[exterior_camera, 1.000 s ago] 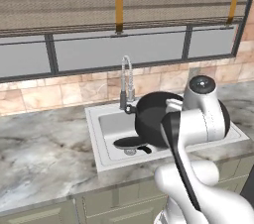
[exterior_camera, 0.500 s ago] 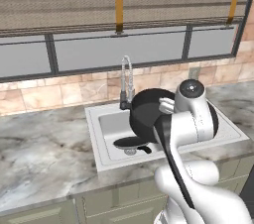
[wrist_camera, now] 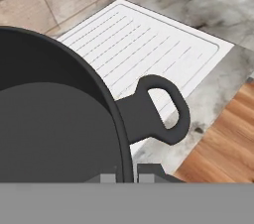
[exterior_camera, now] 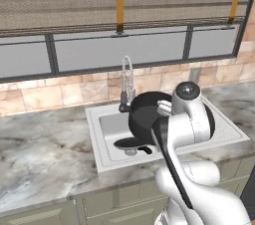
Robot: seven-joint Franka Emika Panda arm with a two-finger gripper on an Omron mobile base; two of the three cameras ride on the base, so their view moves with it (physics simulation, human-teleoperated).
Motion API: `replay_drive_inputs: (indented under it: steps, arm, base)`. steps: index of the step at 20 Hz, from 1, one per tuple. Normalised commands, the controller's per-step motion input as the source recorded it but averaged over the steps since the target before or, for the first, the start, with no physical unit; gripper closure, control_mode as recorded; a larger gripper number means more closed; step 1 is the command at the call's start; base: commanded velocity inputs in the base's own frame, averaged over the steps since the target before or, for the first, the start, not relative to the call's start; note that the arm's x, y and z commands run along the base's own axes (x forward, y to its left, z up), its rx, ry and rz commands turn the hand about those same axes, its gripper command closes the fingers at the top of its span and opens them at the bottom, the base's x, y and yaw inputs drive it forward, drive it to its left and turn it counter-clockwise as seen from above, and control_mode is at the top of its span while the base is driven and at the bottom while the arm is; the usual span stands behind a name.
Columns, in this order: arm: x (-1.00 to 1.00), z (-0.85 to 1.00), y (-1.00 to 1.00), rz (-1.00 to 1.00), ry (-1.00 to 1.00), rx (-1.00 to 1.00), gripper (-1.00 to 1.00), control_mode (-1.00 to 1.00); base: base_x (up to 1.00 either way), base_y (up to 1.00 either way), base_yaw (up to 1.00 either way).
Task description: Move the pot and pan from the stove into the sink.
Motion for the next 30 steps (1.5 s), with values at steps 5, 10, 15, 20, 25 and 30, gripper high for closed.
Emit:
replay_drive_inputs:
  steps: [5,10,15,20,25,30]
  arm:
    - [0.06,-0.30,0.06,0.00,0.00,-0.05,1.00,-1.00]
    - [0.21,-0.29,0.06,0.00,0.00,-0.08,1.00,-1.00]
    - [0.32,-0.32,0.02,-0.02,0.00,-0.09,1.00,-1.00]
    - [0.46,-0.35,0.00,-0.03,0.00,-0.09,1.00,-1.00]
    - [0.45,-0.31,0.00,-0.04,0.00,-0.08,1.00,-1.00]
    - [0.03,-0.01,0.00,0.00,0.02,0.00,1.00,-1.00]
  base:
    - [0.00,0.00,0.00]
    - [0.00,0.00,0.00]
    - [0.00,0.00,0.00]
    - [0.00,0.00,0.00]
    - [0.00,0.00,0.00]
    - [0.00,0.00,0.00]
